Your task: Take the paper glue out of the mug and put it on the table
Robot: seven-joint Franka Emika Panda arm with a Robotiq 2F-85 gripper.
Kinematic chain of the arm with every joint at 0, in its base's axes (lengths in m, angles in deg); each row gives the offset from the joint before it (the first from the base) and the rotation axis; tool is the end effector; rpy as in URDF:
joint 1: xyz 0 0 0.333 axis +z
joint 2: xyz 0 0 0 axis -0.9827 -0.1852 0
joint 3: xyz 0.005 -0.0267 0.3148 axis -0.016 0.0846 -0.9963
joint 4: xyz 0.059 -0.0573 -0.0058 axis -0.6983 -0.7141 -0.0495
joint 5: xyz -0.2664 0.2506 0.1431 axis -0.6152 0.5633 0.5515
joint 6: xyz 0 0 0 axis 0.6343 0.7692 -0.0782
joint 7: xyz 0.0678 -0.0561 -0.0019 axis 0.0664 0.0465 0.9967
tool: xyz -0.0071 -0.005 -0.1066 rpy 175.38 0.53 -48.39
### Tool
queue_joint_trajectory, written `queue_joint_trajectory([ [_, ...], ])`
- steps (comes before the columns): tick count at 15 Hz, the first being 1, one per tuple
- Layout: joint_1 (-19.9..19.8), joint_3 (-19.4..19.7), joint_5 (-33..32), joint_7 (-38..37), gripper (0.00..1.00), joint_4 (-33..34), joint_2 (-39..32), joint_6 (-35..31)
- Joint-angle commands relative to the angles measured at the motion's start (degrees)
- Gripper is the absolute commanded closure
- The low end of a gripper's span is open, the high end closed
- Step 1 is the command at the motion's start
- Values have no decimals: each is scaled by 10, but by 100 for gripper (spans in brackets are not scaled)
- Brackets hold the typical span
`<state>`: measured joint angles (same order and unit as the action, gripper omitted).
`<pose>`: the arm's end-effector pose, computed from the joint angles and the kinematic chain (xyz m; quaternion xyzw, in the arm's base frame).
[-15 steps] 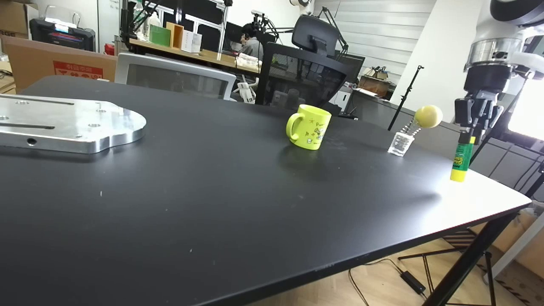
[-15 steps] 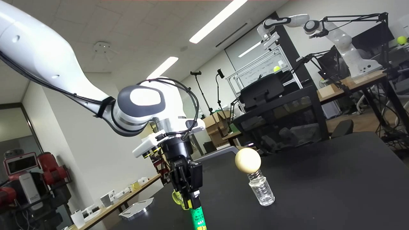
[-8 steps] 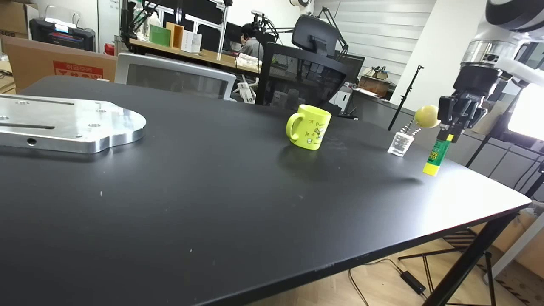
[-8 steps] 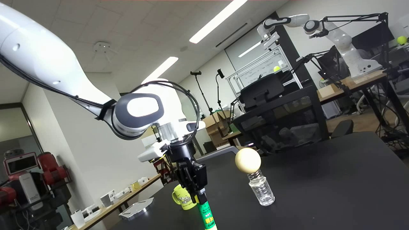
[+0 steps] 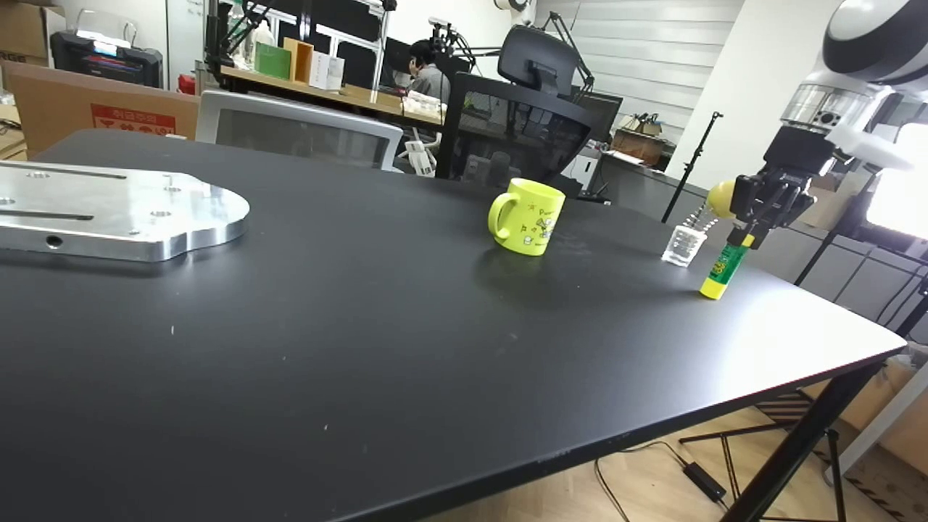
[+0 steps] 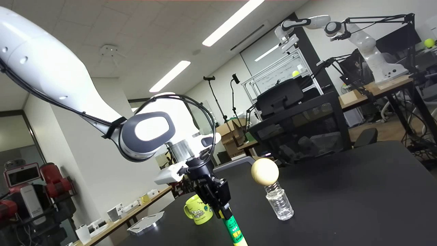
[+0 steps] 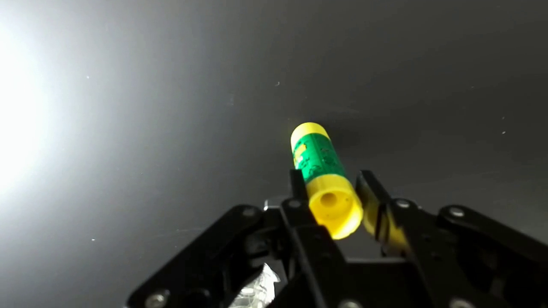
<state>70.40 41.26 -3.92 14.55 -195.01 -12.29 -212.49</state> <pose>0.5016 -0.1400 0.2103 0.9928 -0.1166 0.0289 0.0020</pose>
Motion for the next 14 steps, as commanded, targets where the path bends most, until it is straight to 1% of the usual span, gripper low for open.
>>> queue_joint_trajectory([
  [1, -1, -3, 4, -15, 41, -9, 1, -15],
  [2, 1, 0, -1, -16, 41, -10, 3, -12],
  [4, 2, 3, -7, -18, 28, -13, 11, -2],
  [5, 4, 5, -13, -20, 20, -16, 20, 7],
  [8, 13, 12, -30, -31, 2, -30, 52, 31],
  [9, 16, 15, -37, -35, 0, -35, 64, 39],
  [11, 28, 27, -79, -58, 0, -41, 88, 74],
  [12, 10, 10, -47, -20, 0, -15, 45, 51],
  [14, 11, 11, -50, -21, 0, -17, 54, 56],
])
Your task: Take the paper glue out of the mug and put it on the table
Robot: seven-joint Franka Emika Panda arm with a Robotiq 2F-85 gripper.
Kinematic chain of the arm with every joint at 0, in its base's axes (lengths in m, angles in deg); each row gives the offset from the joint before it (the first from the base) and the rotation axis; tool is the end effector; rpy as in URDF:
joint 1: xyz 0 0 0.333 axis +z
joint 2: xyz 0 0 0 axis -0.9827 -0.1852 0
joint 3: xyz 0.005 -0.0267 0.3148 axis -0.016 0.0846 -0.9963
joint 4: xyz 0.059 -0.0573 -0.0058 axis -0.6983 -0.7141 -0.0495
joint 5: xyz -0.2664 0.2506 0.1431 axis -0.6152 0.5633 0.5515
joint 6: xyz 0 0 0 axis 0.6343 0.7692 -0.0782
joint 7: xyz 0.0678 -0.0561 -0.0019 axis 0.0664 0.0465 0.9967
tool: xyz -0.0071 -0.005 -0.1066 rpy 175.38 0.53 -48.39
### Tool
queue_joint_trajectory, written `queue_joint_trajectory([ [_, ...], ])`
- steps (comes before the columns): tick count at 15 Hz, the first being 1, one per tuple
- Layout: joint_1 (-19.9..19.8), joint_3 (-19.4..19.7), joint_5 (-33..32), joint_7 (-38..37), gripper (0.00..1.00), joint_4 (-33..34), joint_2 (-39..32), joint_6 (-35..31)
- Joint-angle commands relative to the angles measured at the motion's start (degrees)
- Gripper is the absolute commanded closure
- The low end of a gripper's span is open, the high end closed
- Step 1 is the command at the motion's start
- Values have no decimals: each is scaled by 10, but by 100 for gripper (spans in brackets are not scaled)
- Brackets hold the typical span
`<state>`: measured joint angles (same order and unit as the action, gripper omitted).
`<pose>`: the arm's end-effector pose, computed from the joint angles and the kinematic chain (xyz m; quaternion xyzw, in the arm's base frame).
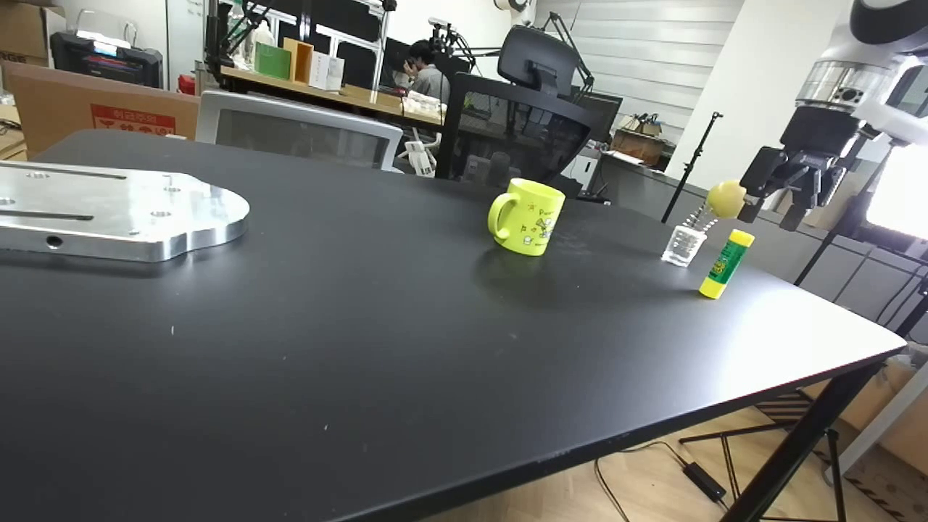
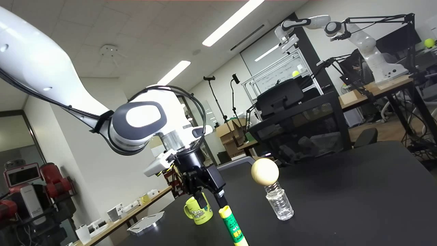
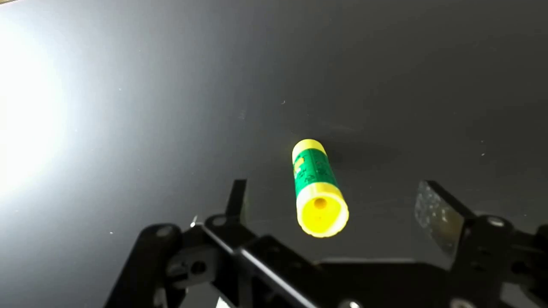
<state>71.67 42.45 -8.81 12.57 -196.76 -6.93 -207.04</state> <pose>0.4914 -0.1332 0.2388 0.9952 -0.0965 0.0098 0.0151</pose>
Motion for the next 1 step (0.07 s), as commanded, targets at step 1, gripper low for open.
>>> queue_joint_trajectory([
  [1, -1, -1, -1, -1, 0, 1, -2, 0],
])
